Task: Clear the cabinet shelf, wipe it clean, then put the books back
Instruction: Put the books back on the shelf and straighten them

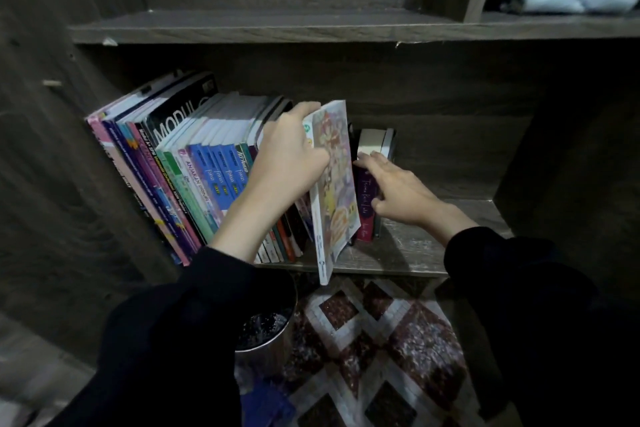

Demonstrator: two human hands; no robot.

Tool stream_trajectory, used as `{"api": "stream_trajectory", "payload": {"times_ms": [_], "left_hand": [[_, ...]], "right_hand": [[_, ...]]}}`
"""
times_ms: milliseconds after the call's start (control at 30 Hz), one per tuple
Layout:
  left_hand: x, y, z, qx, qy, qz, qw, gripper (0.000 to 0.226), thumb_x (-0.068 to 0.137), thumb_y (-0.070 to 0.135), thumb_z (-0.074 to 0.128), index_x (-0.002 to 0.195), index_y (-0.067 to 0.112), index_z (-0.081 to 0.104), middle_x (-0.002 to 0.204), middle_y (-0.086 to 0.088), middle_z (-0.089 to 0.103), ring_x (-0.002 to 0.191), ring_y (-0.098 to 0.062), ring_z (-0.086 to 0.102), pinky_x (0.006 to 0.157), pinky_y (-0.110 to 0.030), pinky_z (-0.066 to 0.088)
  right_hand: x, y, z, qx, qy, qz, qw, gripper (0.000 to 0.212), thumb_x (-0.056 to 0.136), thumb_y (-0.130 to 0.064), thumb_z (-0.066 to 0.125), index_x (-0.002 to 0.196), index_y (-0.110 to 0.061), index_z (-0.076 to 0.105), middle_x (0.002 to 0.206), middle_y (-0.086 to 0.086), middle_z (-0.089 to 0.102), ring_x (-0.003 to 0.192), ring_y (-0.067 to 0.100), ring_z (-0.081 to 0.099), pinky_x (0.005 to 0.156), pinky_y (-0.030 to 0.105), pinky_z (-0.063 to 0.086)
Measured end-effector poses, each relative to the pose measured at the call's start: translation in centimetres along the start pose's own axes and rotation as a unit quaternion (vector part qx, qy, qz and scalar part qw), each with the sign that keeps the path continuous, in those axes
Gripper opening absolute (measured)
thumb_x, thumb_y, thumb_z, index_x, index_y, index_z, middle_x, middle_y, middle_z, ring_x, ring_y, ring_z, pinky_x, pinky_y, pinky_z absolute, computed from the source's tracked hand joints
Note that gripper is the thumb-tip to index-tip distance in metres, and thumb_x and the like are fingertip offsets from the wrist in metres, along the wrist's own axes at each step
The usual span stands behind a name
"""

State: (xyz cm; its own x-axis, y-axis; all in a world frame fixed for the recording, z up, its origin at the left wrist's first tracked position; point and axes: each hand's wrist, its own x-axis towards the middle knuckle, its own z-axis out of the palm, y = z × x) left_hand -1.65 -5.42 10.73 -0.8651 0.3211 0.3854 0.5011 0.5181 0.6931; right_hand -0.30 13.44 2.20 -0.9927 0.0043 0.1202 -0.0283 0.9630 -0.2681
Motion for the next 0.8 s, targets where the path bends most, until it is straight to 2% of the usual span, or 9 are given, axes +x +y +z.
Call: {"api": "stream_trajectory", "payload": {"times_ms": [67, 133, 233, 400, 433, 500, 567, 700, 800], "left_hand": [[0.8, 0.2, 1.0, 0.010, 0.012, 0.014, 1.000, 0.060, 0.083, 0.002, 0.055, 0.138, 0.023, 0.046, 0.113, 0.001, 0.058, 0.090, -0.007, 0.054, 0.060, -0.019, 0.036], [1.6, 0.4, 2.2, 0.028, 0.022, 0.026, 0.999, 0.063, 0.083, 0.002, 0.052, 0.140, 0.026, 0.043, 0.119, -0.004, 0.056, 0.106, -0.017, 0.051, 0.074, -0.023, 0.039], [2.8, 0.4, 3.7, 0.036, 0.034, 0.047, 0.998, 0.063, 0.083, 0.000, 0.049, 0.142, 0.022, 0.042, 0.104, -0.010, 0.060, 0.084, -0.022, 0.057, 0.070, -0.035, 0.048], [3.5, -3.0, 8.1, -0.006, 0.061, 0.061, 0.996, 0.053, 0.090, 0.009, 0.054, 0.142, 0.017, 0.043, 0.076, -0.008, 0.065, 0.052, -0.016, 0.056, 0.050, -0.025, 0.046], [3.1, -3.8, 9.1, 0.023, 0.050, 0.056, 0.997, 0.056, 0.091, 0.010, 0.056, 0.144, 0.017, 0.040, 0.077, -0.006, 0.063, 0.057, -0.014, 0.057, 0.053, -0.021, 0.048], [2.2, -5.4, 10.6, 0.173, 0.014, 0.053, 0.983, 0.060, 0.091, 0.018, 0.058, 0.146, 0.019, 0.035, 0.105, -0.010, 0.057, 0.091, -0.018, 0.057, 0.067, -0.024, 0.046], [1.5, -6.8, 11.0, 0.299, -0.004, 0.054, 0.953, 0.062, 0.092, 0.033, 0.058, 0.146, 0.019, 0.032, 0.125, -0.011, 0.040, 0.113, -0.023, 0.041, 0.074, -0.026, 0.038], [1.8, -8.3, 10.3, 0.342, -0.018, 0.087, 0.935, 0.092, 0.077, 0.060, 0.065, 0.150, 0.023, 0.022, 0.140, -0.014, 0.028, 0.128, -0.029, 0.026, 0.104, -0.038, 0.028], [1.1, -9.3, 10.1, 0.335, -0.030, 0.087, 0.938, 0.108, 0.070, 0.061, 0.070, 0.151, 0.018, 0.015, 0.148, -0.010, 0.025, 0.136, -0.027, 0.020, 0.109, -0.040, 0.018]], "right_hand": [[-0.2, 0.2, -0.1, 0.012, -0.002, 0.002, 1.000, 0.076, 0.083, -0.003, 0.055, 0.149, -0.022, 0.022, 0.159, 0.004, 0.017, 0.146, 0.018, 0.015, 0.111, 0.033, 0.028], [-0.3, 0.3, -0.1, 0.032, 0.004, 0.007, 0.999, 0.073, 0.082, -0.003, 0.057, 0.146, -0.022, 0.026, 0.151, 0.005, 0.028, 0.134, 0.023, 0.038, 0.097, 0.032, 0.039], [0.0, 0.5, 0.2, 0.043, 0.012, 0.001, 0.999, 0.074, 0.079, -0.005, 0.060, 0.143, -0.022, 0.027, 0.143, 0.004, 0.033, 0.115, 0.025, 0.052, 0.083, 0.028, 0.040], [0.7, 0.7, 0.6, 0.041, 0.004, 0.006, 0.999, 0.080, 0.078, -0.007, 0.059, 0.147, -0.024, 0.022, 0.155, 0.006, 0.021, 0.131, 0.029, 0.043, 0.101, 0.037, 0.039], [0.8, 0.7, 0.6, 0.037, 0.001, 0.007, 0.999, 0.081, 0.079, -0.007, 0.059, 0.148, -0.024, 0.021, 0.157, 0.007, 0.019, 0.135, 0.028, 0.039, 0.104, 0.037, 0.037], [0.7, 0.8, 0.5, 0.025, -0.006, 0.011, 1.000, 0.082, 0.080, -0.006, 0.058, 0.150, -0.022, 0.019, 0.159, 0.009, 0.013, 0.142, 0.025, 0.028, 0.109, 0.034, 0.031], [0.5, 0.8, 0.4, 0.018, -0.012, 0.016, 1.000, 0.083, 0.081, -0.005, 0.057, 0.152, -0.021, 0.016, 0.160, 0.009, 0.009, 0.145, 0.023, 0.021, 0.112, 0.032, 0.027], [0.3, 0.8, 0.2, 0.020, -0.015, 0.016, 1.000, 0.084, 0.083, -0.004, 0.058, 0.152, -0.021, 0.014, 0.160, 0.010, 0.007, 0.146, 0.023, 0.017, 0.114, 0.033, 0.024], [0.3, 0.5, 0.2, 0.023, -0.013, 0.011, 1.000, 0.082, 0.083, -0.004, 0.058, 0.152, -0.020, 0.015, 0.160, 0.009, 0.007, 0.147, 0.020, 0.012, 0.115, 0.034, 0.020]]}}
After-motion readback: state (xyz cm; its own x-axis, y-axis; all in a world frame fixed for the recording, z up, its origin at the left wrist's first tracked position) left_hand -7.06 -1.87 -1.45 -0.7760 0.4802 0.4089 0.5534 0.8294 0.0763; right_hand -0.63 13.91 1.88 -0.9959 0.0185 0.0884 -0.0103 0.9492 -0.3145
